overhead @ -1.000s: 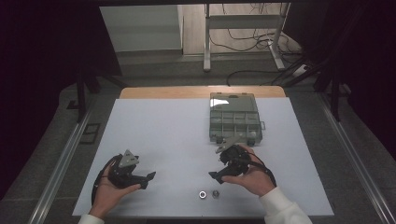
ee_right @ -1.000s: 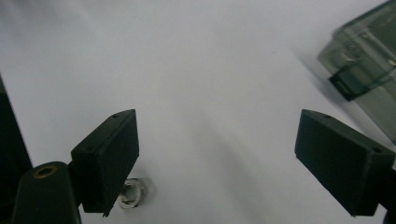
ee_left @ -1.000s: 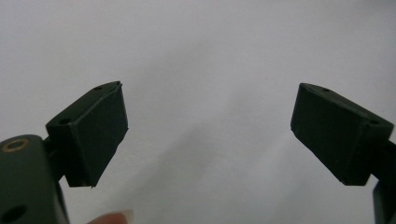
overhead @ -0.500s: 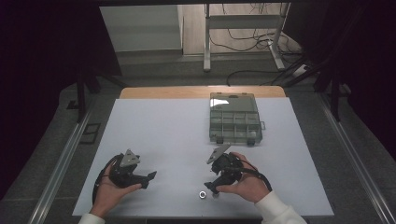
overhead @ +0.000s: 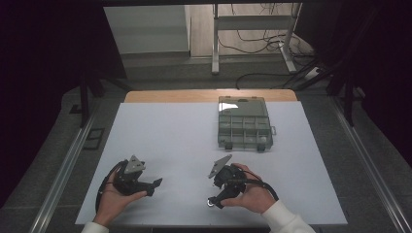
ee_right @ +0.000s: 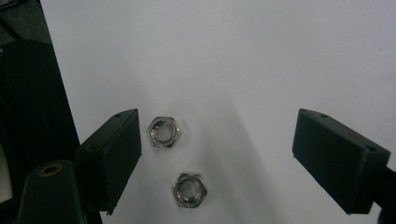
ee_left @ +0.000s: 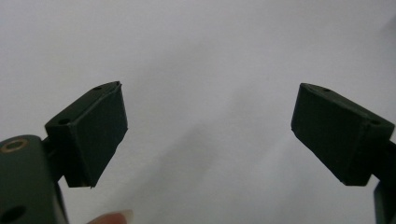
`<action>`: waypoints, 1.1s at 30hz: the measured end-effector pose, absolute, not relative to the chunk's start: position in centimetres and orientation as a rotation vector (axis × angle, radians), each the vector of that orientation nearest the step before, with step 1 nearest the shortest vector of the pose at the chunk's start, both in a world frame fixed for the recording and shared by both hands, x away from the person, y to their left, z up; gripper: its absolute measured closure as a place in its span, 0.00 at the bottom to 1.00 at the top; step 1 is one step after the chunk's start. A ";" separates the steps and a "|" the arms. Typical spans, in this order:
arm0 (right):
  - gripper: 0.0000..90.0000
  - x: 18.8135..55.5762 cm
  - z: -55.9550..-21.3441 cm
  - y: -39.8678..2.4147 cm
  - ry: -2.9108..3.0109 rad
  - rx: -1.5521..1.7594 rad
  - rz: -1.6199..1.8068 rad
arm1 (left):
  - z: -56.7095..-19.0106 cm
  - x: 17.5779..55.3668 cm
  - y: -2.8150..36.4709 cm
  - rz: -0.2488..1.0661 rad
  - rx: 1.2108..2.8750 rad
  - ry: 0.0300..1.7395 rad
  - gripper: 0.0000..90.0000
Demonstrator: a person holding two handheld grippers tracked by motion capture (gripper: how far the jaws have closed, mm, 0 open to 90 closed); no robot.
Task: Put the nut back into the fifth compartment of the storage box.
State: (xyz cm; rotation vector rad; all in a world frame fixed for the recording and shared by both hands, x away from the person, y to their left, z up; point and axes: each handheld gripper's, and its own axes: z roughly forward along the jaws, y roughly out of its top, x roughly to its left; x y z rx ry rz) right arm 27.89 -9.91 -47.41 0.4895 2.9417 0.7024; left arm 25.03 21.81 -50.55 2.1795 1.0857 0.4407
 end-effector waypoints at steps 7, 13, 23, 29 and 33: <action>0.20 27.5 -48.3 -9.3 2.977 0.412 0.688 | -50.6 25.0 21.8 0.439 2.179 1.084 0.12; 0.24 27.0 -49.2 -8.4 3.015 0.323 0.640 | -50.6 25.0 21.8 0.439 2.189 1.080 0.12; 0.42 26.5 -50.2 -7.4 3.053 0.211 0.568 | -50.6 25.0 21.7 0.440 2.192 1.077 0.12; 0.56 26.2 -50.5 -7.3 3.056 0.173 0.519 | -50.7 25.1 21.7 0.439 2.196 1.077 0.12; 0.65 26.3 -50.5 -7.3 3.071 0.154 0.521 | -50.7 25.1 21.7 0.438 2.199 1.075 0.12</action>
